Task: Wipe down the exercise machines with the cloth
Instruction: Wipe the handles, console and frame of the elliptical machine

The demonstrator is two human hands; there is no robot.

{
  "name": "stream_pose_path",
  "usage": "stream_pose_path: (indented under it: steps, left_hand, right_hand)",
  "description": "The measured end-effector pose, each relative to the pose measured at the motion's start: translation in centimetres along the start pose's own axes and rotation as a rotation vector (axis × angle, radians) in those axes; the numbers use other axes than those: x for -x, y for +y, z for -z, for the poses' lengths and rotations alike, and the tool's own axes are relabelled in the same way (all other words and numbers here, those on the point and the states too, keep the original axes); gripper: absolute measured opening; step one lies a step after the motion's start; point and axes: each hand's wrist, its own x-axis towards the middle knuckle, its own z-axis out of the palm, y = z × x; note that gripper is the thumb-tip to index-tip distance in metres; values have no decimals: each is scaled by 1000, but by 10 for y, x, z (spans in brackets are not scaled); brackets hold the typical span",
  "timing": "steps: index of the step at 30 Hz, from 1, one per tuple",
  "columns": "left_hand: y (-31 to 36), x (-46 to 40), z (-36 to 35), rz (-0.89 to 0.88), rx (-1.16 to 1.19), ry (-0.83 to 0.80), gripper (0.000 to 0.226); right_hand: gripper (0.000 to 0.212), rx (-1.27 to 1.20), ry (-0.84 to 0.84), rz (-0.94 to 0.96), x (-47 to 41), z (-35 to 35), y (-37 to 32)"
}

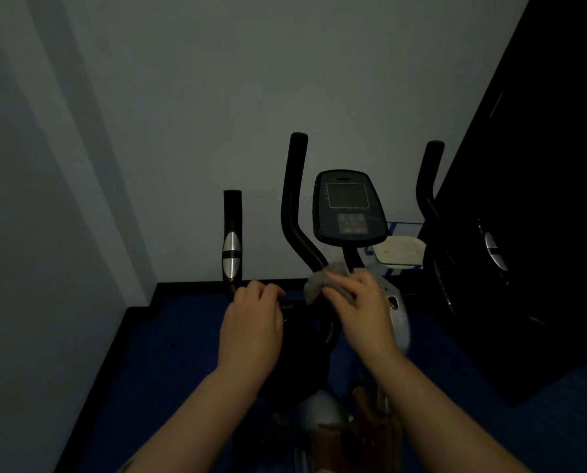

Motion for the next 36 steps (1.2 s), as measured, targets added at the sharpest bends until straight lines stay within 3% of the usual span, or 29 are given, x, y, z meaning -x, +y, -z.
stream_pose_path:
  steps: [5,9,13,16,19,22,27,32,36]
  left_hand:
    - [2,4,2,61,-14,-25,24]
    - [6,6,8,105,11,-60,25]
    - [9,10,10,130,44,-42,26]
    - [7,12,8,122,64,-28,28]
    - [5,12,6,128,77,-17,28]
    - [3,12,5,131,85,-5,27]
    - [3,11,4,125,107,16,28]
    - [2,13,5,121,121,22,29]
    - [3,14,6,121,140,18,27]
  right_hand:
    - [15,-54,-35,-37,2,17,-2]
    - [23,-90,60,-31,-16,2,-13]
    - [25,-140,145,-28,39,-15,6]
    - [26,-222,114,-69,55,-5,12]
    - [19,-140,31,-41,24,4,8]
    - [26,-117,99,-75,15,-1,1]
    - [36,-152,123,35,89,-12,14]
    - [24,-143,125,-36,32,-3,7]
    - [32,-134,145,-47,55,-13,1]
